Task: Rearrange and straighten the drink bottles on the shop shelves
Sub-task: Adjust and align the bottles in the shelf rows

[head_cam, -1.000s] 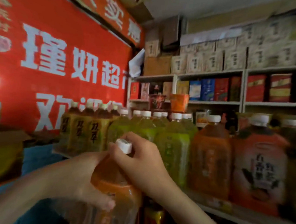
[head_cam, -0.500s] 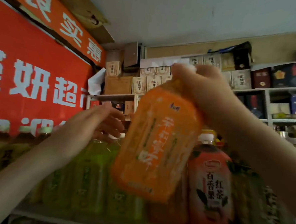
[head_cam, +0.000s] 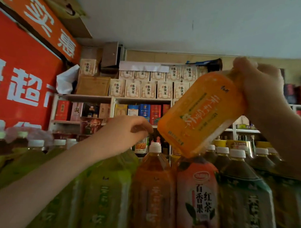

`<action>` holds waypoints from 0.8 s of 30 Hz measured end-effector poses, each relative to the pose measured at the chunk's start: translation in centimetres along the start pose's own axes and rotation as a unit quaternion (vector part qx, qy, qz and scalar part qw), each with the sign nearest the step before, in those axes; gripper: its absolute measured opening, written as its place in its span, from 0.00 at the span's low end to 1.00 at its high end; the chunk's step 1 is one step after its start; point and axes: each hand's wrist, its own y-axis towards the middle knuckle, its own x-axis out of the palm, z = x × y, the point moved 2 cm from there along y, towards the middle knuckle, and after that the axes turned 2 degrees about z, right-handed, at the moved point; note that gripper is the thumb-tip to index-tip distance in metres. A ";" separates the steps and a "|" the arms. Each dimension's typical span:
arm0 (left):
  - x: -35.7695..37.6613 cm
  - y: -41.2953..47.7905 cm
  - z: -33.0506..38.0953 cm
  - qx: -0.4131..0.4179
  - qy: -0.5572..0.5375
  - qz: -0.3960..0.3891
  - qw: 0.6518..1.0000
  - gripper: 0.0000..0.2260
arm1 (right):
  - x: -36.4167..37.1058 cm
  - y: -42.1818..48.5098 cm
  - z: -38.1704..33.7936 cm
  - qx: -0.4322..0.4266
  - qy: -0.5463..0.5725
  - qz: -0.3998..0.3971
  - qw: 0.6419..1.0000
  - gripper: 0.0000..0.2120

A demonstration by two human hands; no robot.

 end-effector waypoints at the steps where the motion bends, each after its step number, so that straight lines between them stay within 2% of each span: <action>1: 0.5 0.2 0.0 0.006 0.018 -0.001 1.000 0.08 | -0.2 0.1 0.1 -0.010 -0.002 0.022 1.000 0.11; 4: 1.6 1.0 0.3 0.023 0.016 -0.007 1.000 0.09 | -0.8 0.6 0.4 -0.041 -0.013 0.075 0.996 0.15; 7: 2.3 1.9 0.7 0.029 -0.022 0.003 0.999 0.11 | -0.9 1.0 0.8 -0.059 -0.009 0.088 0.994 0.15; 10: 2.5 2.9 1.3 0.008 -0.123 -0.002 0.992 0.21 | -0.5 1.2 0.8 -0.072 -0.003 0.064 0.995 0.14; 12: 2.5 3.6 2.1 0.005 -0.220 -0.026 0.975 0.32 | -0.1 1.4 0.5 -0.073 -0.019 0.040 0.996 0.13; 14: 2.6 4.1 3.1 0.008 -0.258 -0.036 0.965 0.40 | 0.5 1.6 0.0 -0.064 -0.025 -0.001 0.998 0.13; 15: 2.6 4.3 3.7 0.010 -0.271 -0.038 0.962 0.41 | 0.8 1.7 -0.3 -0.057 -0.025 -0.023 0.998 0.11; 19: 2.3 5.1 5.6 0.015 -0.322 -0.052 0.945 0.34 | 2.0 1.4 -0.7 -0.048 -0.020 -0.101 0.994 0.10; 21: 2.2 5.0 5.9 0.028 -0.347 -0.054 0.936 0.27 | 2.8 1.1 -0.8 -0.047 -0.024 -0.135 0.990 0.11; 24: 2.5 3.9 5.6 0.012 -0.390 -0.028 0.920 0.21 | 3.5 0.5 -0.8 -0.027 0.001 -0.199 0.980 0.13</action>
